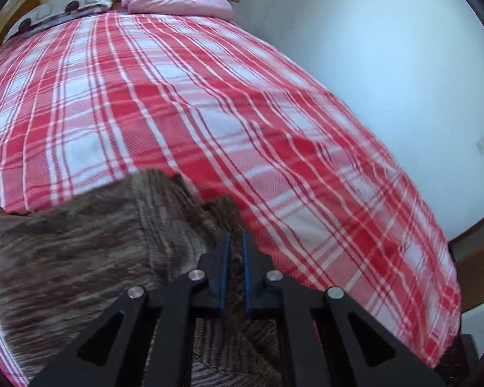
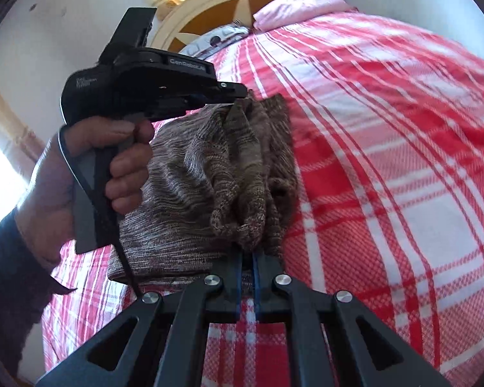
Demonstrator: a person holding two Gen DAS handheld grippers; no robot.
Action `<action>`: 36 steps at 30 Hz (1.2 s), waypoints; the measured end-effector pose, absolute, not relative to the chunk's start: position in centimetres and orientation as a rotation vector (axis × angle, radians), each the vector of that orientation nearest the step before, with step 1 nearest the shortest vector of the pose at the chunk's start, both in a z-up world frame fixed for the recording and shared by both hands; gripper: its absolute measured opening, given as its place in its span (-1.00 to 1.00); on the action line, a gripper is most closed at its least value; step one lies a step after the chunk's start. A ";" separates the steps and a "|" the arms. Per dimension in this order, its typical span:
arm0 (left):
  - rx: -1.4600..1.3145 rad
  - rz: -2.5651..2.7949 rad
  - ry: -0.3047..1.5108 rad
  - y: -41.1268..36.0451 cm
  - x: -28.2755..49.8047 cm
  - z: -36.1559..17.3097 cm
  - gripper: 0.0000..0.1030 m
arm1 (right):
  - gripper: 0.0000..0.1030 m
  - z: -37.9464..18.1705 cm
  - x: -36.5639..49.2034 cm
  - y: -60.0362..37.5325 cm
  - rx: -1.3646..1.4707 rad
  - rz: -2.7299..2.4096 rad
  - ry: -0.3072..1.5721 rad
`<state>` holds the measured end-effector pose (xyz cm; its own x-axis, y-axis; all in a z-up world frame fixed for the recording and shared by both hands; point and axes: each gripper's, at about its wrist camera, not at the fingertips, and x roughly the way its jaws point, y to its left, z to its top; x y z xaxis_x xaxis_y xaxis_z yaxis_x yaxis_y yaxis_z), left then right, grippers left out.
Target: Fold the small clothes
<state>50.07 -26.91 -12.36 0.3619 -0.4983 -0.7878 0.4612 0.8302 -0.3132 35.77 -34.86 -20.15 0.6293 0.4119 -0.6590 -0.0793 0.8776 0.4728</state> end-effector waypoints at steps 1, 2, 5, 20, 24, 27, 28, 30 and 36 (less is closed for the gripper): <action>-0.043 -0.618 1.015 -26.9 49.9 -12.3 -0.86 | -0.92 -20.1 35.6 -34.8 0.416 0.289 0.847; -0.050 -0.605 0.989 -26.6 49.7 -11.9 -0.83 | -0.92 -20.0 35.4 -34.7 0.405 0.288 0.846; -0.052 -0.571 0.937 -24.6 48.9 -10.3 -0.28 | -0.91 -19.9 35.2 -34.7 0.393 0.305 0.843; 0.129 -0.362 0.801 -11.9 37.5 -12.6 0.85 | 0.32 -14.1 39.8 -35.4 0.360 0.366 0.698; 0.119 -0.388 0.807 -12.4 37.1 -13.9 0.93 | 0.17 -14.3 46.6 -32.2 0.359 0.402 0.811; 0.107 -0.410 0.816 -12.4 37.1 -14.3 0.96 | 0.05 -15.7 50.4 -30.6 0.334 0.381 0.907; 0.099 -0.419 0.821 -12.2 37.0 -14.6 0.97 | -0.06 -16.6 51.4 -30.3 0.325 0.356 0.936; 0.072 -0.432 0.838 -11.8 37.3 -14.8 0.99 | -0.56 -17.6 52.3 -29.7 0.322 0.349 0.963; -0.034 -0.482 0.872 -10.6 37.8 -15.5 1.00 | -0.92 -17.4 49.7 -32.0 0.321 0.207 0.859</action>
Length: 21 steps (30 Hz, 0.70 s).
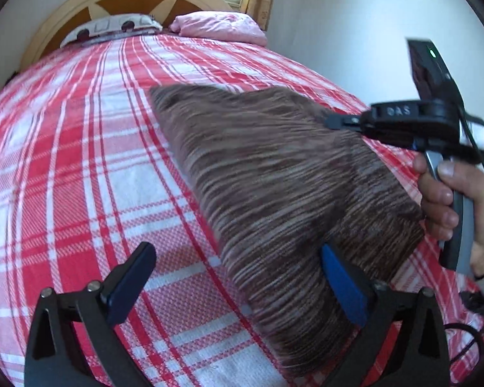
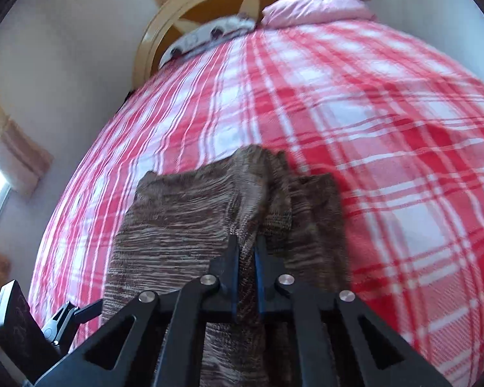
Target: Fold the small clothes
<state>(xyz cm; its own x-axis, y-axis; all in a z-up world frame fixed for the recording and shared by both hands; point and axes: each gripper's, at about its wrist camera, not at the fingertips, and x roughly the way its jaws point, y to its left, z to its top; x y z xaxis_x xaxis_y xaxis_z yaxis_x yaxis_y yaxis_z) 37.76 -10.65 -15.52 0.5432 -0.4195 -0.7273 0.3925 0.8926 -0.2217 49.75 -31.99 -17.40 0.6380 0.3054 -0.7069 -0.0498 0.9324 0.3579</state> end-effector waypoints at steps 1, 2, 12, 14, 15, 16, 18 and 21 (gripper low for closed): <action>-0.038 -0.489 0.878 -10.7 37.7 -15.6 1.00 | -0.92 -17.6 49.7 -32.5 0.334 0.193 0.862; -0.040 -0.496 0.892 -10.9 37.9 -15.8 1.00 | -0.92 -18.0 50.1 -32.8 0.337 0.183 0.879; -0.057 -0.504 0.883 -10.6 37.3 -15.7 1.00 | 0.02 -17.1 46.6 -34.9 0.436 0.300 0.885; -0.064 -0.508 0.882 -10.5 37.4 -15.7 1.00 | 0.04 -16.4 44.4 -34.8 0.404 0.340 0.860; -0.065 -0.509 0.882 -10.4 37.4 -15.8 1.00 | 0.04 -16.2 43.1 -34.3 0.349 0.355 0.862; -0.068 -0.511 0.882 -10.4 37.4 -15.8 1.00 | 0.04 -16.2 42.4 -33.9 0.325 0.366 0.864; -0.076 -0.516 0.882 -10.3 37.3 -15.8 1.00 | 0.03 -16.5 40.8 -32.8 0.261 0.397 0.892; -0.090 -0.527 0.881 -10.1 37.4 -15.8 1.00 | -0.48 -17.7 40.2 -31.7 0.160 0.350 0.940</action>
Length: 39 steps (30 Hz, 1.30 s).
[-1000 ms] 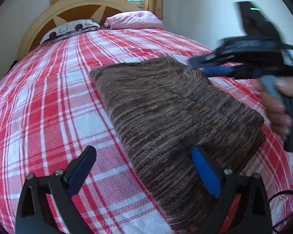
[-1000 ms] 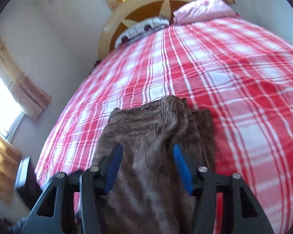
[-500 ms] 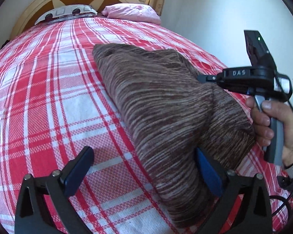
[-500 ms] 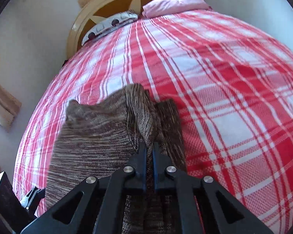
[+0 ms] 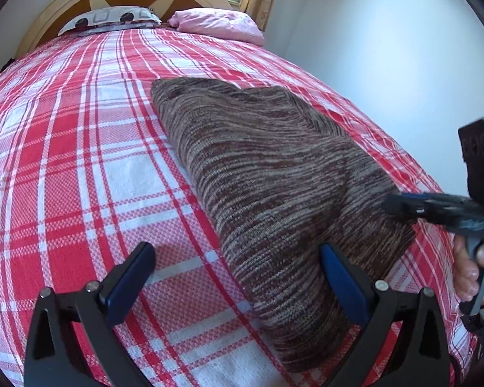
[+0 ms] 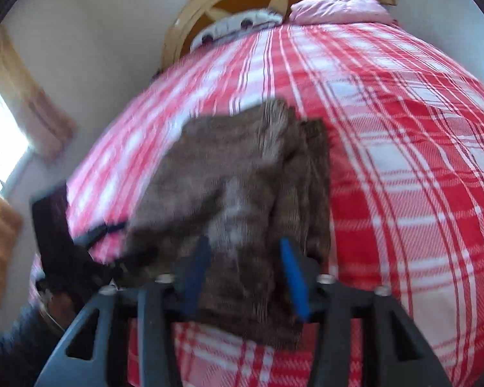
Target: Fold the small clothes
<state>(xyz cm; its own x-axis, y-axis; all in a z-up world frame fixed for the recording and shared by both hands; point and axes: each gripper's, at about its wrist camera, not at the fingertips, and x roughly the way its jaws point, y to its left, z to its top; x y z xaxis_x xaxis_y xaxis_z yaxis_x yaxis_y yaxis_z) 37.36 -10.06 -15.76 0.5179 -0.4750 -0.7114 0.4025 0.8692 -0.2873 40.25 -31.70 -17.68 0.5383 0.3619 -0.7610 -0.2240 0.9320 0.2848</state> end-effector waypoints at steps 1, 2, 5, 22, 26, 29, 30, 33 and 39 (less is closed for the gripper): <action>-0.095 -0.533 0.880 -9.9 37.4 -15.8 1.00 | -0.89 -18.0 39.9 -31.7 0.133 0.311 0.944; -0.105 -0.541 0.878 -9.8 37.3 -15.7 1.00 | -0.89 -18.2 39.8 -32.0 0.144 0.309 0.949; -0.120 -0.545 0.879 -9.4 37.2 -15.8 1.00 | -0.90 -17.9 38.0 -32.9 0.163 0.283 0.956; -0.027 -0.502 0.892 -11.0 36.5 -15.9 1.00 | 0.05 -12.1 40.3 -30.0 0.093 0.266 0.817; -0.027 -0.500 0.892 -11.2 36.3 -15.8 1.00 | 0.05 -13.2 43.5 -26.7 0.082 0.388 0.864; -0.026 -0.500 0.892 -11.3 36.3 -15.8 1.00 | 0.05 -15.8 46.0 -25.9 0.042 0.348 0.923; -0.026 -0.499 0.893 -11.3 36.4 -15.8 1.00 | 0.05 -16.6 46.3 -26.4 0.045 0.323 0.944; -0.018 -0.496 0.894 -11.5 36.3 -15.8 1.00 | 0.03 -18.7 46.4 -28.7 0.101 0.307 0.980; -0.062 -0.498 0.883 -11.0 36.3 -15.4 1.00 | 0.05 -17.5 44.6 -29.6 0.109 0.377 0.906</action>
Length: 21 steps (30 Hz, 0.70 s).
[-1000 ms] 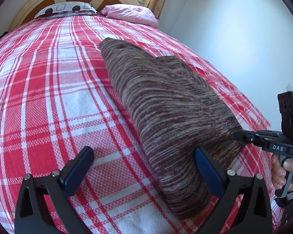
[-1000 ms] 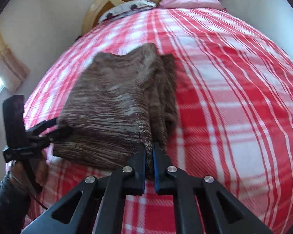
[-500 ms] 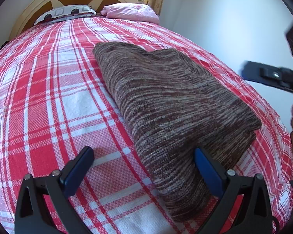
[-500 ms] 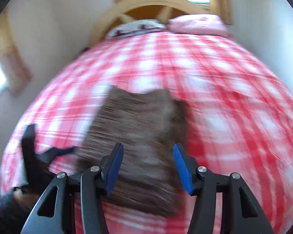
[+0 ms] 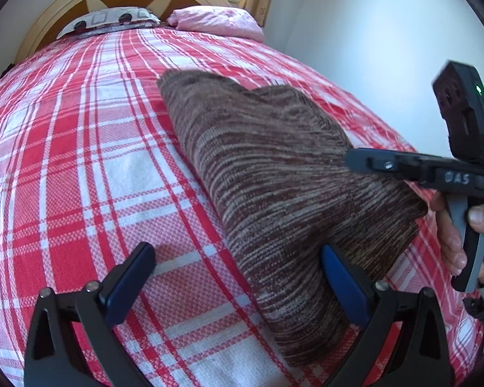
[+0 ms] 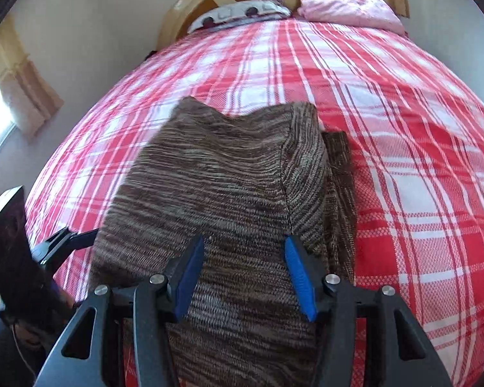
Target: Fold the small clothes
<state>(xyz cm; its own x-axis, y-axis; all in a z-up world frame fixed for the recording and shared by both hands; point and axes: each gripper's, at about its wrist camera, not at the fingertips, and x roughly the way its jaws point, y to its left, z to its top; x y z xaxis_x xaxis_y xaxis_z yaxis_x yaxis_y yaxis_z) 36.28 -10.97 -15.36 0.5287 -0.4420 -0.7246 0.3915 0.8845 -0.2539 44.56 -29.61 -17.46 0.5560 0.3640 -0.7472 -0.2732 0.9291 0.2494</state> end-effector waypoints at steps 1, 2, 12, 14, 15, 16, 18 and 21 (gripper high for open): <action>-0.075 -0.491 0.877 -10.7 36.4 -15.1 1.00 | 0.05 -17.0 44.3 -30.0 0.125 0.381 0.886; -0.104 -0.485 0.866 -10.4 36.4 -14.8 1.00 | 0.06 -16.5 44.3 -30.6 0.146 0.368 0.859; -0.255 -0.557 0.933 -11.4 40.1 -14.8 1.00 | 0.37 -19.1 50.3 -36.1 0.351 0.303 0.922; -0.266 -0.554 0.963 -11.8 40.9 -15.5 1.00 | 0.37 -19.7 50.8 -36.0 0.360 0.306 0.930; -0.260 -0.553 0.955 -12.0 41.1 -15.5 1.00 | 0.37 -20.2 51.2 -36.1 0.384 0.334 0.935; -0.252 -0.555 0.955 -12.1 41.3 -15.5 1.00 | 0.37 -20.4 51.4 -36.1 0.397 0.355 0.936; -0.242 -0.554 0.960 -12.5 41.6 -15.5 1.00 | 0.37 -20.4 51.6 -35.6 0.382 0.388 0.936; -0.228 -0.568 0.954 -12.9 41.5 -15.5 0.70 | 0.29 -20.5 52.0 -34.5 0.319 0.392 0.946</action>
<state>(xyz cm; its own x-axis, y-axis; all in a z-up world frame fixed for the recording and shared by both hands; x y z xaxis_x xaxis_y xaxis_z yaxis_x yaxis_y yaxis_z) 41.48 -12.88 -15.48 0.4468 -0.5511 -0.7047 0.3561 0.8322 -0.4250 52.01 -34.53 -20.50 0.5243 0.4585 -0.7176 -0.1844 0.8838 0.4299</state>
